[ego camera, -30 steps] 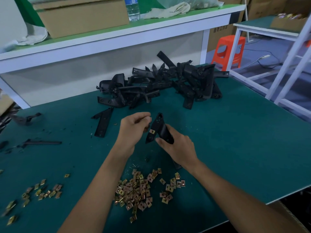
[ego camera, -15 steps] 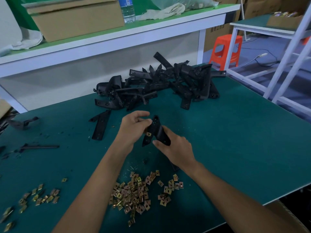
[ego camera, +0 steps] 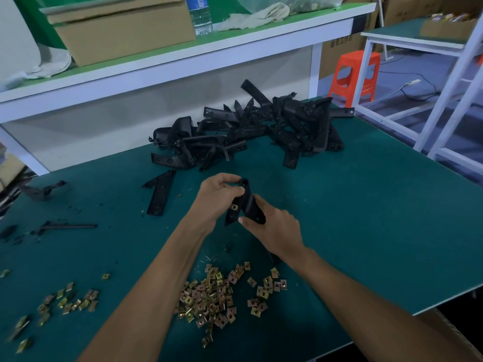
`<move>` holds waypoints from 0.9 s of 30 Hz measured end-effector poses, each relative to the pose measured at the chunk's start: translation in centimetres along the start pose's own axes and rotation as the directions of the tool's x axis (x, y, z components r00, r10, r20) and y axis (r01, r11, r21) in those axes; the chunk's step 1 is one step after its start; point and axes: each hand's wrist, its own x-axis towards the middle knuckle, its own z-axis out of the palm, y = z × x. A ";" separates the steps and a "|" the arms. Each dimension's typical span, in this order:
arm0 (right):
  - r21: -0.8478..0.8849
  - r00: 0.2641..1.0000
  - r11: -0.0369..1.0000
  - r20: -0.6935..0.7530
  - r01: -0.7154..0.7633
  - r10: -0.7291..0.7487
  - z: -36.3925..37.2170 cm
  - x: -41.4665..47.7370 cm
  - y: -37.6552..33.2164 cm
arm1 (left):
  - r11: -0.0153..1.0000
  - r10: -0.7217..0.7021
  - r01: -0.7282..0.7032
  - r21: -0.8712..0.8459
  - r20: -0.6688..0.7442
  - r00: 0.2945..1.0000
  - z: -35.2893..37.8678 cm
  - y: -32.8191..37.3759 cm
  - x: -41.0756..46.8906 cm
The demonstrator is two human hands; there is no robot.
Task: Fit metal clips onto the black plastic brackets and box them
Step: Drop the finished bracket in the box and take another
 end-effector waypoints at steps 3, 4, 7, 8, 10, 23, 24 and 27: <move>0.057 1.000 0.998 0.008 -0.024 0.023 -0.4 -0.1 -0.3 | 1.000 0.003 -0.003 -0.029 0.002 1.000 -0.1 -0.5 -0.2; 0.091 0.999 0.995 0.018 -0.034 0.033 -0.6 -0.1 -0.4 | 0.999 0.000 0.000 -0.038 -0.001 1.000 0.0 -0.8 -0.4; 0.252 0.997 0.965 0.023 -0.071 0.067 -1.2 -0.4 -0.6 | 0.997 -0.012 0.008 -0.081 -0.050 0.999 0.7 -1.7 -2.0; 0.292 0.997 0.954 0.015 -0.076 0.075 -1.3 -0.4 -0.6 | 0.995 -0.015 0.006 -0.104 -0.080 0.997 0.8 -2.0 -2.7; 0.341 0.995 0.935 0.006 -0.099 0.103 -1.9 -0.7 -0.8 | 0.993 -0.007 -0.008 -0.121 -0.117 0.993 0.6 -2.3 -4.4; 0.837 0.738 0.415 -0.021 -0.356 0.675 -14.8 -22.5 2.4 | 0.997 0.064 -0.051 -0.059 0.237 0.969 5.8 -3.6 -12.8; 0.836 0.680 0.380 -0.011 -0.396 0.734 -16.0 -24.9 3.0 | 0.996 0.079 -0.068 -0.049 0.279 0.957 6.8 -3.6 -13.0; 0.791 0.559 0.371 -0.043 -0.487 0.828 -20.4 -29.6 6.3 | 0.994 0.106 -0.100 -0.036 0.355 0.929 9.1 -3.4 -13.6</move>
